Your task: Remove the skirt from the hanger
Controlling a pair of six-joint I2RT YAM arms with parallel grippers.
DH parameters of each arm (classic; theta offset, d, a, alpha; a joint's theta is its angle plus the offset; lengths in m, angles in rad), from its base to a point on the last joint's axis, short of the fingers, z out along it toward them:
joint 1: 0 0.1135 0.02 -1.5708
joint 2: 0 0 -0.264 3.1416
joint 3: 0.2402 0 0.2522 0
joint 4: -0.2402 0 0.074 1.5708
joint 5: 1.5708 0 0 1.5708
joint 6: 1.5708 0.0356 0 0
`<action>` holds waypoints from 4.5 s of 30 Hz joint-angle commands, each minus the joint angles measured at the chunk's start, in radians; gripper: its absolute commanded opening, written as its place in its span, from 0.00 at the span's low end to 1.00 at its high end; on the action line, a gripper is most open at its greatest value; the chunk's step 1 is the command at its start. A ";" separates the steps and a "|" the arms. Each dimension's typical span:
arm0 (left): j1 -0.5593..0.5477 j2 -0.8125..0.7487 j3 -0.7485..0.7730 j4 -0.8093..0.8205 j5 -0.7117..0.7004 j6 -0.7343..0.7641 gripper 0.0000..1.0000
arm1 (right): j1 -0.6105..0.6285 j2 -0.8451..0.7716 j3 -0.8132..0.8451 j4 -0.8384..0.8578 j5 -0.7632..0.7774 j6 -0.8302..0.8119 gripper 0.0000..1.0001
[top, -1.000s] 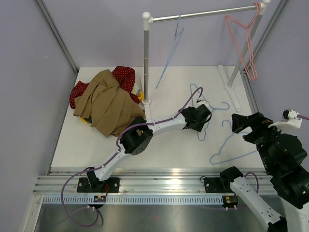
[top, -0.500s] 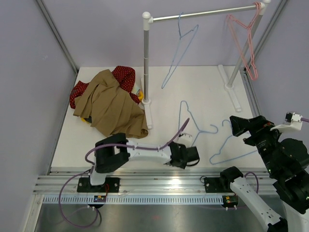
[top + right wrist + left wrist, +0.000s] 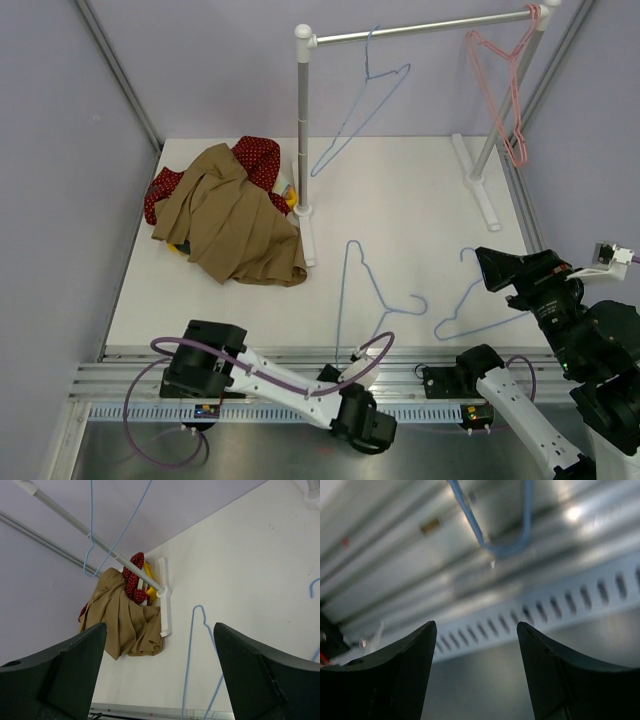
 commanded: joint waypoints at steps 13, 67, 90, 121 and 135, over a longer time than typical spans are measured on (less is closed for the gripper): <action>0.179 0.002 0.326 -0.055 -0.080 0.328 0.66 | -0.003 0.028 0.024 0.013 -0.022 -0.018 0.96; 0.368 0.077 0.001 0.390 -0.094 0.344 0.00 | -0.003 0.041 -0.038 0.029 0.029 -0.089 0.98; 0.392 -0.667 0.223 0.280 -0.085 0.640 0.00 | -0.003 0.082 0.060 0.053 0.086 -0.178 0.99; 0.986 -0.264 0.578 0.987 0.498 0.556 0.00 | -0.002 0.028 0.020 0.010 0.087 -0.176 1.00; 1.090 -0.157 0.649 0.921 0.280 0.463 0.00 | -0.002 0.010 0.012 -0.001 0.095 -0.187 0.99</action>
